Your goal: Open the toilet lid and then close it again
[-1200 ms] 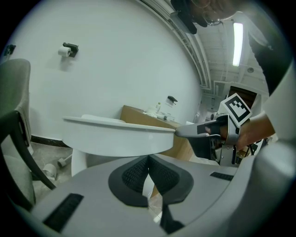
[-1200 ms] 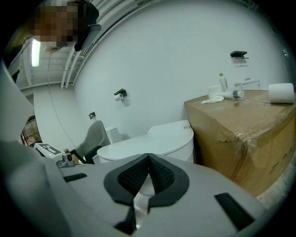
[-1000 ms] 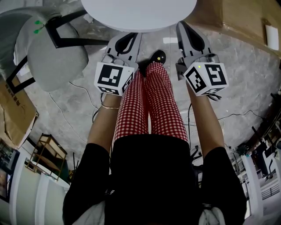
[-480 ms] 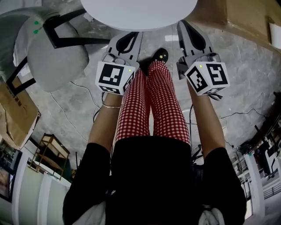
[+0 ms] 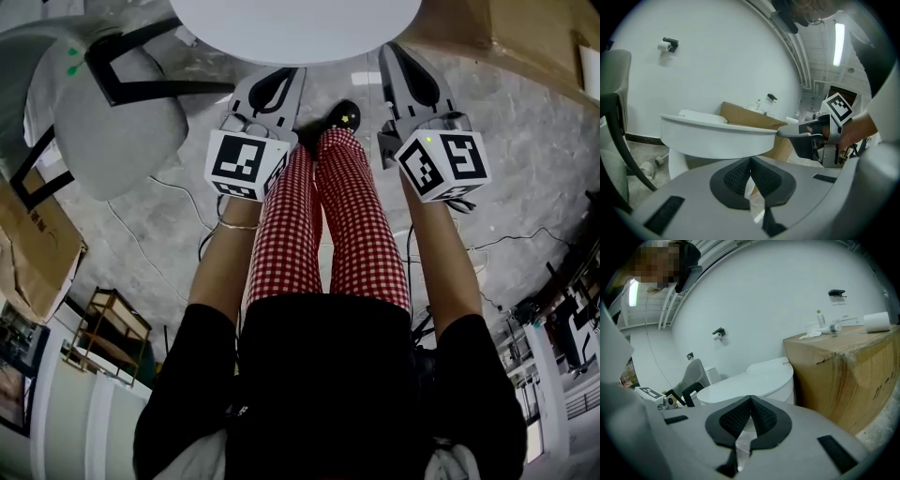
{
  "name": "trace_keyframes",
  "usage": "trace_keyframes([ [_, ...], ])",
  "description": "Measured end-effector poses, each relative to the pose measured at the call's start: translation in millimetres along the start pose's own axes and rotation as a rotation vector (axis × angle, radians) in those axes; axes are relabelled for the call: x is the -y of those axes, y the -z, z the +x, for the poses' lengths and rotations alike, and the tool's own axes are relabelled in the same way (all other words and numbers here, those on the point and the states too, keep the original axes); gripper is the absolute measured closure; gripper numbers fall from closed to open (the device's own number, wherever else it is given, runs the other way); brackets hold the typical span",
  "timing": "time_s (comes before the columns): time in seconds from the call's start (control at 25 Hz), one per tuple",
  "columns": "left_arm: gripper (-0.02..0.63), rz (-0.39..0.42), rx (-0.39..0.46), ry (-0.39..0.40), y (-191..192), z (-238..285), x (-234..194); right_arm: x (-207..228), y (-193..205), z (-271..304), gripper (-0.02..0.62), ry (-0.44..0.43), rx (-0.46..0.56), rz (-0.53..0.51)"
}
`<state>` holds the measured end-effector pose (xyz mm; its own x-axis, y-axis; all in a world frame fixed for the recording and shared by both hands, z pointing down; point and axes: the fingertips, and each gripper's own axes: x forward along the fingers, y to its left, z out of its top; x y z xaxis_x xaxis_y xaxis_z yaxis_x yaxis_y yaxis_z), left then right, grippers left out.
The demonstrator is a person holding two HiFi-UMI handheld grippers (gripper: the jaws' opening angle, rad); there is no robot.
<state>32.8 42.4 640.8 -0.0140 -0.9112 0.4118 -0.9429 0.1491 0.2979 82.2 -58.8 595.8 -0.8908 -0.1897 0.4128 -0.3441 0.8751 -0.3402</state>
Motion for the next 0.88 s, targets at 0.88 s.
trace_keyframes([
  [0.88,0.603,-0.005,-0.020,0.016,32.3,7.2,-5.5,7.6,31.0,5.3,0.575,0.031,-0.008,-0.004],
])
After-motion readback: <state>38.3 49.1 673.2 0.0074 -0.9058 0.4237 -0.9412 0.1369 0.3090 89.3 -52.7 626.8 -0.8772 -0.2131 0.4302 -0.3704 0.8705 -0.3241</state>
